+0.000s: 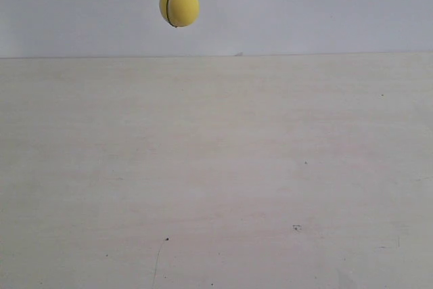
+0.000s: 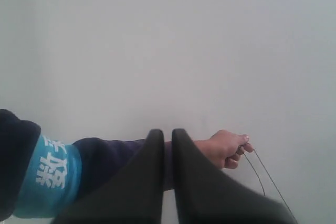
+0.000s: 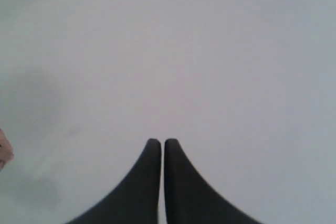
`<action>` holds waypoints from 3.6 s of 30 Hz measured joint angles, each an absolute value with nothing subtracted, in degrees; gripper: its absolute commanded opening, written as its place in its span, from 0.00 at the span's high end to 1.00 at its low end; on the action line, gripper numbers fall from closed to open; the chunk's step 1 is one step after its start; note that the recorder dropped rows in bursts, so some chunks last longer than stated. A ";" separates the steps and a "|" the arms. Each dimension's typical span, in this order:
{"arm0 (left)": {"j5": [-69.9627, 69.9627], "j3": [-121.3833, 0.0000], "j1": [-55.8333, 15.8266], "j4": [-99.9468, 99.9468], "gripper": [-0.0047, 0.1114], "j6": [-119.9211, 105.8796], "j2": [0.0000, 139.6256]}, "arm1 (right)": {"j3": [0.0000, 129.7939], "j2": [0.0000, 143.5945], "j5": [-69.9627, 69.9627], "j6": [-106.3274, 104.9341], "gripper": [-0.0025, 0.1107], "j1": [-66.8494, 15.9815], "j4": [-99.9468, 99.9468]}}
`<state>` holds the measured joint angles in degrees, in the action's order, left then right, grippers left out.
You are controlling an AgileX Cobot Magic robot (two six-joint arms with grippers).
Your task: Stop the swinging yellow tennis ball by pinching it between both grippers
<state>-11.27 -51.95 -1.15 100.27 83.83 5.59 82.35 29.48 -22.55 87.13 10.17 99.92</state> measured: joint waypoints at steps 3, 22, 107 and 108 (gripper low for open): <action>-11.27 -47.19 -1.15 100.27 0.92 86.67 -0.03 | 67.73 17.29 -14.69 87.13 0.98 10.17 99.92; -12.70 -23.59 -1.15 100.27 0.92 93.90 0.19 | 33.77 0.05 -39.90 96.02 0.98 10.17 100.10; -12.79 -23.59 -1.15 100.27 0.92 93.90 0.19 | 0.24 0.26 15.11 -13.17 0.98 -3.38 -8.08; -12.79 -23.59 -1.15 100.27 0.92 93.90 0.19 | 0.13 0.26 16.85 -13.17 0.98 -3.28 -8.08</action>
<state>-12.79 -23.59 -1.15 100.27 93.90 0.19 0.13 0.26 16.85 -13.17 -3.28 -8.08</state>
